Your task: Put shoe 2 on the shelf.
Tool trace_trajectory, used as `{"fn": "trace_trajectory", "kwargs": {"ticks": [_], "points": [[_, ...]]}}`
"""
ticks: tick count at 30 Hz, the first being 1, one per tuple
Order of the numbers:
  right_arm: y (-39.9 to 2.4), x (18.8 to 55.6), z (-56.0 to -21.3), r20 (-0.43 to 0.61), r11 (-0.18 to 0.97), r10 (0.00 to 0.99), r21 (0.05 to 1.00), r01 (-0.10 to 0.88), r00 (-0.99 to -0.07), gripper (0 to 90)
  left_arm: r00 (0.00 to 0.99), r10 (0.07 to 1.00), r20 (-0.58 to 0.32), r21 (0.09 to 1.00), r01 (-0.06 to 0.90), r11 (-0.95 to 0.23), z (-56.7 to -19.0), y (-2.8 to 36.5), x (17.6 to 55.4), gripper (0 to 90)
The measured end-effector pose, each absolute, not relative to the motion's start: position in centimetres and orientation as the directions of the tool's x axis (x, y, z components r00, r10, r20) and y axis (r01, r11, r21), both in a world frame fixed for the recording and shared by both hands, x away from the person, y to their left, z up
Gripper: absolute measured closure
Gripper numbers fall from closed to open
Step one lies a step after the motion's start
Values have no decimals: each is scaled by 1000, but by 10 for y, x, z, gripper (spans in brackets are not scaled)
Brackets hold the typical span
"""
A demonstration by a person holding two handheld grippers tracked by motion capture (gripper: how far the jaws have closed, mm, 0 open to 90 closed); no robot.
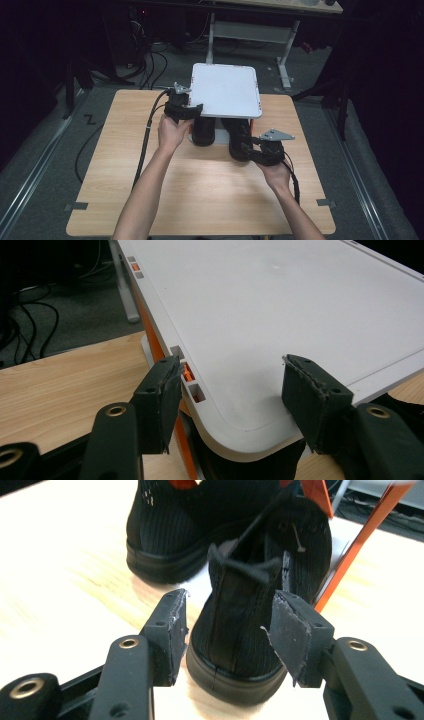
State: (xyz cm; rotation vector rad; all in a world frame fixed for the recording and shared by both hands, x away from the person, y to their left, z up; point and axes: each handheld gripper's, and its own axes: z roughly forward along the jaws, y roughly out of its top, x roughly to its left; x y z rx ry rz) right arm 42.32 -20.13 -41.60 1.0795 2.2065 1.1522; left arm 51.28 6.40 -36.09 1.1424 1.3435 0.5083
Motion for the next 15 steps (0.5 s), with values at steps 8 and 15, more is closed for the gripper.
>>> {"fn": "trace_trajectory", "kwargs": {"ticks": [8, 15], "points": [[-195, 437, -432, -6, 352, 808, 806, 475, -589, 655, 223, 842, -491, 855, 310, 416, -361, 64, 513, 415], [-189, 449, -431, -10, 347, 819, 805, 482, -574, 705, 226, 843, -488, 856, 310, 413, -361, 64, 513, 414]]}}
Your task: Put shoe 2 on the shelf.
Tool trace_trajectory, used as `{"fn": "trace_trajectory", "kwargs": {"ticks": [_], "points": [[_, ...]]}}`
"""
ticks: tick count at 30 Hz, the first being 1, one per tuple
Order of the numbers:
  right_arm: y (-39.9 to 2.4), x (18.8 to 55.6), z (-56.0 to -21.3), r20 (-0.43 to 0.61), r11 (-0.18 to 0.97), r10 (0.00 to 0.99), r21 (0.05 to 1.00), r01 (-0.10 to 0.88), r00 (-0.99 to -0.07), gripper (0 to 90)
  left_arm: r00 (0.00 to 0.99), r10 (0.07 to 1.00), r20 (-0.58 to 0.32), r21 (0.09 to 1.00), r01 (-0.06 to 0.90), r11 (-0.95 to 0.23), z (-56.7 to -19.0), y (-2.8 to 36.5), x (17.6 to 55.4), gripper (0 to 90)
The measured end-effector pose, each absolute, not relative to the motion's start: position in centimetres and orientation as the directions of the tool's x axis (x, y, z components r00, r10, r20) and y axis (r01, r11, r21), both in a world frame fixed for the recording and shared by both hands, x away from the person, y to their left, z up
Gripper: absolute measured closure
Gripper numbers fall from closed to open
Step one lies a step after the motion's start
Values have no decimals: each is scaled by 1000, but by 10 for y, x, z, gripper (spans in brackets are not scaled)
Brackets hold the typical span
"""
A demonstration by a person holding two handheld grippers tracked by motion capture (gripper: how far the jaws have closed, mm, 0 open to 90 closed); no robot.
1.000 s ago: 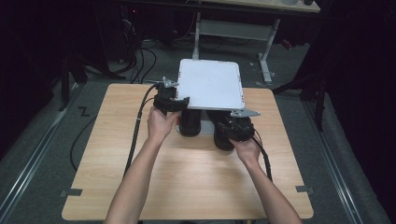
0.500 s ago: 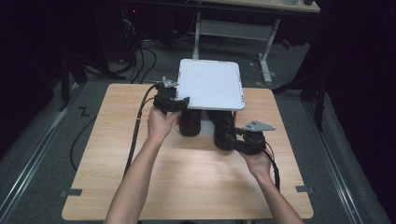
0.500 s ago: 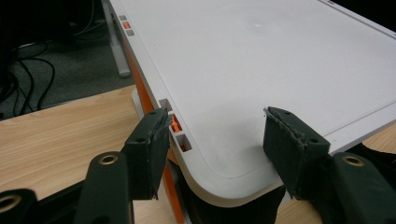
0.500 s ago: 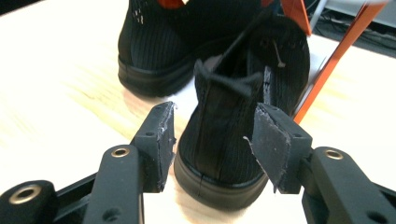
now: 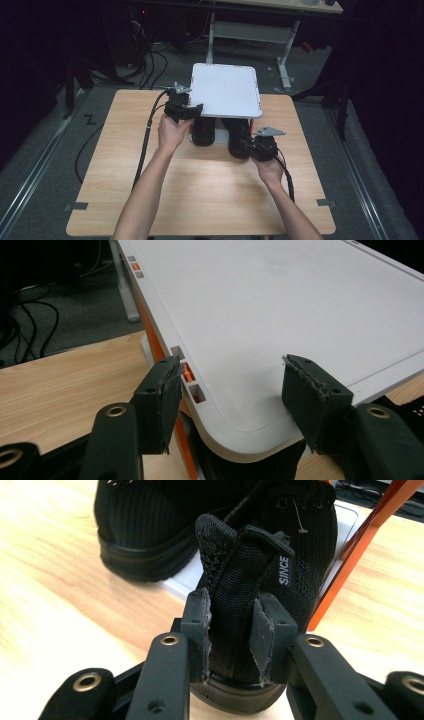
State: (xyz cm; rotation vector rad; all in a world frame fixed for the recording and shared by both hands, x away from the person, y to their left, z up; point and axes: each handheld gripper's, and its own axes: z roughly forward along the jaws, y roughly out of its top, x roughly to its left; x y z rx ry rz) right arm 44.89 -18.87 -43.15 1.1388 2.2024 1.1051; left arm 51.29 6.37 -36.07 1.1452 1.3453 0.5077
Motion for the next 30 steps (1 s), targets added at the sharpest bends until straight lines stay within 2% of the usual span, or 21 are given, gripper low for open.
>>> {"fn": "trace_trajectory", "kwargs": {"ticks": [26, 30], "points": [[-167, 485, -437, -30, 328, 849, 814, 480, -528, 696, 237, 850, -471, 866, 307, 395, -360, 64, 511, 429], [-167, 487, -439, -26, 326, 849, 812, 485, -527, 668, 237, 850, -471, 866, 308, 394, -360, 64, 511, 430]]}}
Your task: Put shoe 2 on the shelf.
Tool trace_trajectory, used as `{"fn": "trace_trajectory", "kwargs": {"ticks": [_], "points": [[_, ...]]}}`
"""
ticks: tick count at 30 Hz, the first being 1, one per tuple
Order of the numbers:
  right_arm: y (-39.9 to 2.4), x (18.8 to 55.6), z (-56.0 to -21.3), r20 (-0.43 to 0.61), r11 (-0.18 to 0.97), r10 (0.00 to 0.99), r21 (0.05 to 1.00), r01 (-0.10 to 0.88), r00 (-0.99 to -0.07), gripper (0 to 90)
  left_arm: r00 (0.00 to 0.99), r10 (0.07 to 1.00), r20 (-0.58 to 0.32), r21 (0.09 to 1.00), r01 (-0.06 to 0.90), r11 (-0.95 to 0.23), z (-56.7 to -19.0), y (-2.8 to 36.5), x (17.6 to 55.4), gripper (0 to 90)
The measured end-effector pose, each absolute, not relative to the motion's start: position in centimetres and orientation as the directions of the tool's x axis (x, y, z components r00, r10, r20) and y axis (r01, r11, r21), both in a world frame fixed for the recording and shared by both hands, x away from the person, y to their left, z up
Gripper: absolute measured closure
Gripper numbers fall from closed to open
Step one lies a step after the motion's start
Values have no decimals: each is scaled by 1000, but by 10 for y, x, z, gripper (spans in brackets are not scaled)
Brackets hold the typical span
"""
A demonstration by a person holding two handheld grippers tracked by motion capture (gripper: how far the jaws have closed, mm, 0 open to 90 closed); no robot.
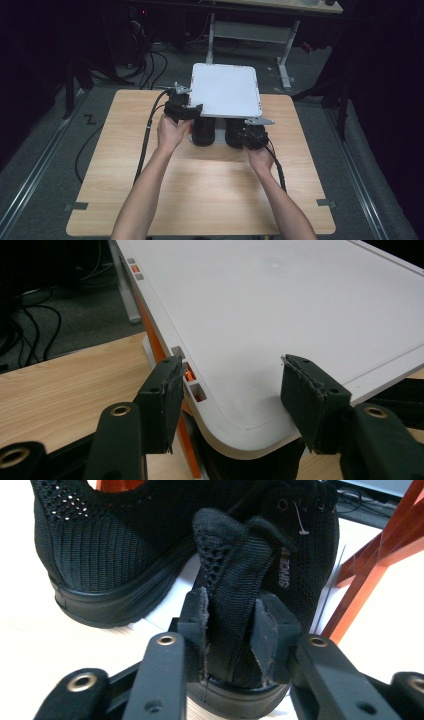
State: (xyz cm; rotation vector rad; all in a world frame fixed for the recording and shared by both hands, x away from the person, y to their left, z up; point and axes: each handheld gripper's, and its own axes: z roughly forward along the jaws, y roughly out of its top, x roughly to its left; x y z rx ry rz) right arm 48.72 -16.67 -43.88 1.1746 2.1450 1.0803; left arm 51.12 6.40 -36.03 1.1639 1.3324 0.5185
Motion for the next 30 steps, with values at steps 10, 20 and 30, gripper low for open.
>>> {"fn": "trace_trajectory", "kwargs": {"ticks": [10, 20, 30], "points": [[-172, 483, -433, -7, 308, 851, 817, 488, -525, 569, 229, 853, -469, 868, 299, 397, -360, 64, 512, 438], [-194, 469, -418, 18, 284, 839, 839, 465, -544, 545, 217, 849, -482, 859, 307, 409, -359, 67, 511, 412], [-210, 459, -407, 35, 271, 833, 845, 461, -553, 543, 235, 844, -481, 866, 278, 416, -354, 81, 496, 375]]}}
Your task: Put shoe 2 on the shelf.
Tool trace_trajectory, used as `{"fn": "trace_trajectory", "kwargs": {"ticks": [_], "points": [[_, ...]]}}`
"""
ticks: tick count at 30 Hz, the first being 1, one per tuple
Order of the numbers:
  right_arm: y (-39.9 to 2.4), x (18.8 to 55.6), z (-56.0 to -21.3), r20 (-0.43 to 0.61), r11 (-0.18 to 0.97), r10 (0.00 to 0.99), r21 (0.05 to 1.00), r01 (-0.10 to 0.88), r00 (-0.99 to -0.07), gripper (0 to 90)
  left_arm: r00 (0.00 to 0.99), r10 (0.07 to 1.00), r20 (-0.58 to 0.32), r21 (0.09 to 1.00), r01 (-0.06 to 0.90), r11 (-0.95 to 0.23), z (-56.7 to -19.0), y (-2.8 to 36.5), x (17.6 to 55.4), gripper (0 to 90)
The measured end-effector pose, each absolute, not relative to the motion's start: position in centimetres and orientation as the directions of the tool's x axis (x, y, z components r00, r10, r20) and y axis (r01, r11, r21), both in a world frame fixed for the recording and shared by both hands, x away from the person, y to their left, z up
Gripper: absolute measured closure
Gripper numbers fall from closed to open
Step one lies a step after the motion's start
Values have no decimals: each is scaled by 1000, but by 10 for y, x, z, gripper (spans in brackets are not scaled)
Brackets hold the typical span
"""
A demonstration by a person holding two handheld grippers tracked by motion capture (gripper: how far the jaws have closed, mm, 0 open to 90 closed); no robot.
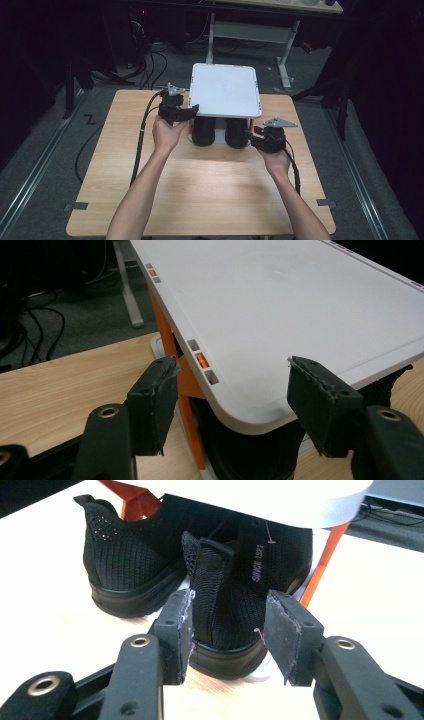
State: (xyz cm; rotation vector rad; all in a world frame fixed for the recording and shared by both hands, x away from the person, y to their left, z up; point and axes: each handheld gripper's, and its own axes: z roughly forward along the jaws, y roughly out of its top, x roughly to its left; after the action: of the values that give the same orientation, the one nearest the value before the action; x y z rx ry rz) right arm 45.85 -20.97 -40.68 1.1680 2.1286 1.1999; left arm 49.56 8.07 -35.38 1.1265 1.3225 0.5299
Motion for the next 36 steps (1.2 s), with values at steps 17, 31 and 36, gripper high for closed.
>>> {"fn": "trace_trajectory", "kwargs": {"ticks": [17, 31, 36], "points": [[-238, 437, -400, 61, 236, 828, 864, 445, -557, 527, 295, 849, -438, 896, 225, 384, -354, 91, 455, 370], [-267, 415, -399, 72, 208, 837, 875, 437, -542, 527, 316, 850, -422, 903, 233, 362, -365, 96, 417, 324], [-277, 407, -402, 82, 197, 840, 874, 443, -536, 527, 303, 851, -429, 899, 239, 368, -376, 101, 407, 324]]}}
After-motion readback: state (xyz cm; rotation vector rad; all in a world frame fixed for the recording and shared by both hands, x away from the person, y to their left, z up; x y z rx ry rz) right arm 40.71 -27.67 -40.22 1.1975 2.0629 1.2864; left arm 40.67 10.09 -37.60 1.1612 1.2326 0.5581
